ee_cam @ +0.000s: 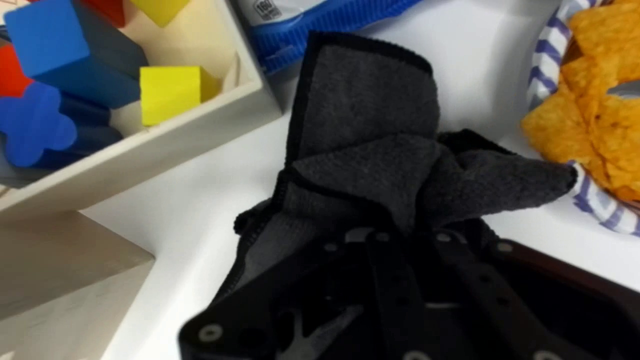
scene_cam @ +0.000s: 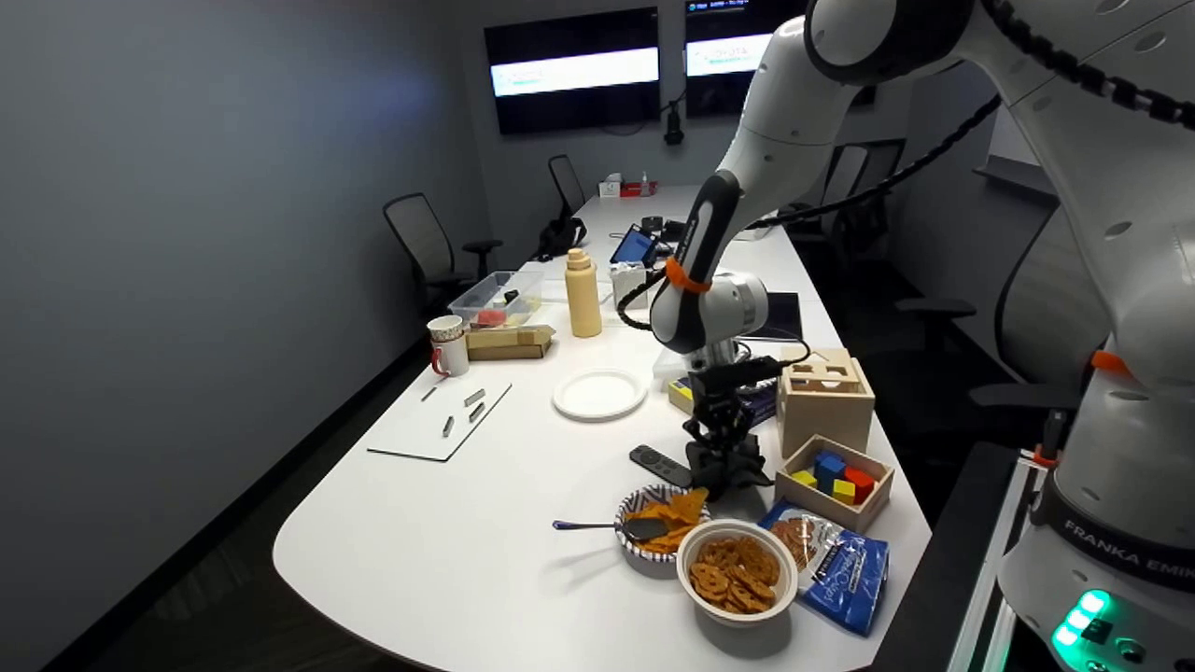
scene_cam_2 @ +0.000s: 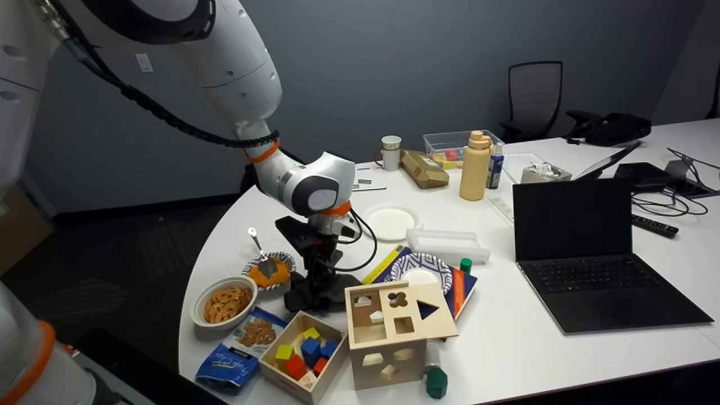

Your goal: Wipe the table with the black cloth

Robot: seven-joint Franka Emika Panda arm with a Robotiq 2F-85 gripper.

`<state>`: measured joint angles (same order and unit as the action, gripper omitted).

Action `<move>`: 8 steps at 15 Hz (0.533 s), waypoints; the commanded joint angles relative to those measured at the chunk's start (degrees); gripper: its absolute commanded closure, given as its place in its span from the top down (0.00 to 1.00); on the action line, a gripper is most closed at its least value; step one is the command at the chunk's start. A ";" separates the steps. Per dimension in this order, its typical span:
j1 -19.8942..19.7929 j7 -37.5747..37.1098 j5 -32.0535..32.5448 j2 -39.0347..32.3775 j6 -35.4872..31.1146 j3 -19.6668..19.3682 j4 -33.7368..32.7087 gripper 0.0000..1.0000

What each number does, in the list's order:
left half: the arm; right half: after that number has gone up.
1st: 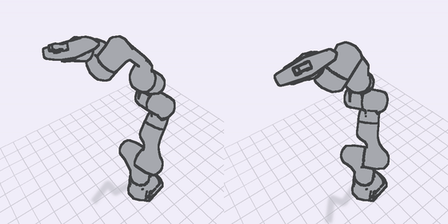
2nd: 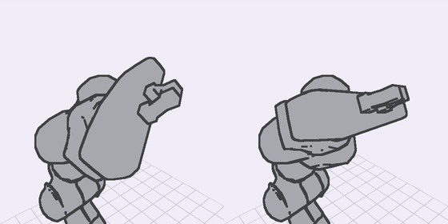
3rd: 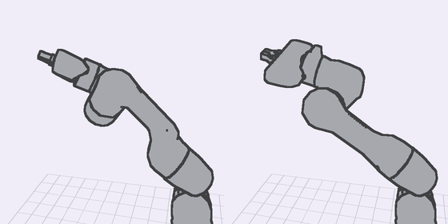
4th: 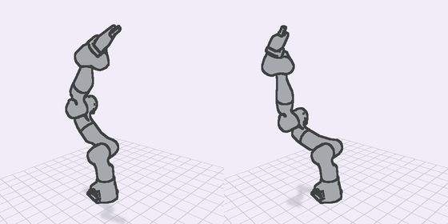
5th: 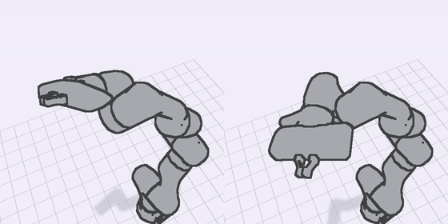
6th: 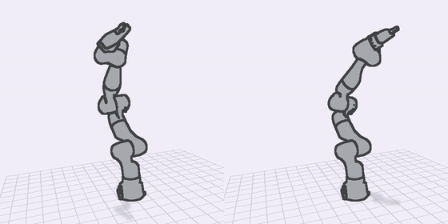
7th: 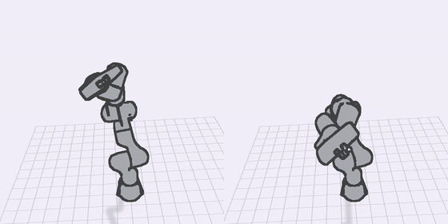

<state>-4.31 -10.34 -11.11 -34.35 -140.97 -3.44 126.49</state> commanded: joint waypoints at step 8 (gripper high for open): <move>-0.99 0.49 -1.45 0.91 -2.13 -0.21 0.49 0.02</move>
<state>-4.30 -11.19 -11.25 -34.26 -144.77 -5.91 126.61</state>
